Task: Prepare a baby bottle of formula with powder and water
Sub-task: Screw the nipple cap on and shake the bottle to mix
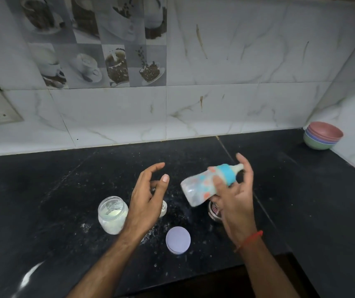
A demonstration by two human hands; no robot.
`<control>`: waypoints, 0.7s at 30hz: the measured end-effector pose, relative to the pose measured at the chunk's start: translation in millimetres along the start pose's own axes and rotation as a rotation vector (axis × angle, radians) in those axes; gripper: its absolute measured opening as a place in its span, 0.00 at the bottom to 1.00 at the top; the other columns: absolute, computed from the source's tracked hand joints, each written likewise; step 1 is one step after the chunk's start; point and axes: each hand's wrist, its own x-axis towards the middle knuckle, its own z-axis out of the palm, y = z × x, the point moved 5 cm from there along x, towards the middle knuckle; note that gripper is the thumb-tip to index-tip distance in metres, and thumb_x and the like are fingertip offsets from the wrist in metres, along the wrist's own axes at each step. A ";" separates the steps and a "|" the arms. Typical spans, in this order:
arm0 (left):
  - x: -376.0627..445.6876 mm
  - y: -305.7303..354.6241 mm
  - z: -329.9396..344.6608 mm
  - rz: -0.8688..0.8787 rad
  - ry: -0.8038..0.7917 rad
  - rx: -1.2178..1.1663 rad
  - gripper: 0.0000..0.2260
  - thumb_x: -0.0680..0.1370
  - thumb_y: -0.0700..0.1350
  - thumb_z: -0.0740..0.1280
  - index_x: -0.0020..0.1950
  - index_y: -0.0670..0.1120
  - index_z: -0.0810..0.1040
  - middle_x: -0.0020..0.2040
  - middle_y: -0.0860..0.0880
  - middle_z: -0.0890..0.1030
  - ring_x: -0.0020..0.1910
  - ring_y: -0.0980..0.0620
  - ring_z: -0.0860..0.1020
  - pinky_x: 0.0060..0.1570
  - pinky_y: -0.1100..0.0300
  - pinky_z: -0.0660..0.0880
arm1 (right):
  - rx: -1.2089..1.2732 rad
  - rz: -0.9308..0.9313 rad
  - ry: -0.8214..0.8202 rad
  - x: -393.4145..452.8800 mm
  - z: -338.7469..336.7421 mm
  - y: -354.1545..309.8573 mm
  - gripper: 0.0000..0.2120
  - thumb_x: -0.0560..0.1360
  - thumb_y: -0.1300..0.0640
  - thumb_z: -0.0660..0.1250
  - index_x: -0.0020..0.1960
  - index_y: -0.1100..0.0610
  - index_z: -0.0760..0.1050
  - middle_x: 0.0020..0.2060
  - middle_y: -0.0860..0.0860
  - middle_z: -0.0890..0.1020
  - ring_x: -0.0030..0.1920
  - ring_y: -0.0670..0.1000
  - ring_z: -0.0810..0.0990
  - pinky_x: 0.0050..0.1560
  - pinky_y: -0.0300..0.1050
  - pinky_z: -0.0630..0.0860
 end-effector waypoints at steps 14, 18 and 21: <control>-3.3 1.2 1.6 0.003 -0.014 0.019 0.13 0.85 0.51 0.64 0.69 0.63 0.74 0.69 0.58 0.77 0.56 0.60 0.81 0.59 0.42 0.81 | 0.406 0.187 0.282 -7.6 -11.2 22.0 0.32 0.76 0.47 0.74 0.77 0.49 0.68 0.66 0.59 0.82 0.65 0.57 0.84 0.54 0.52 0.85; -4.5 -1.3 1.6 -0.005 -0.017 0.036 0.14 0.85 0.51 0.64 0.70 0.62 0.74 0.69 0.56 0.77 0.57 0.59 0.82 0.58 0.43 0.82 | -0.452 -0.047 -0.279 -14.1 10.1 7.4 0.42 0.69 0.52 0.82 0.75 0.34 0.66 0.68 0.51 0.79 0.63 0.53 0.83 0.58 0.45 0.83; -5.9 -3.0 2.8 -0.008 -0.018 0.042 0.14 0.85 0.49 0.64 0.71 0.59 0.74 0.68 0.55 0.77 0.57 0.57 0.82 0.58 0.42 0.81 | -0.677 -0.070 -0.407 -17.5 20.5 9.4 0.40 0.70 0.52 0.81 0.74 0.34 0.66 0.67 0.43 0.78 0.64 0.51 0.82 0.60 0.45 0.82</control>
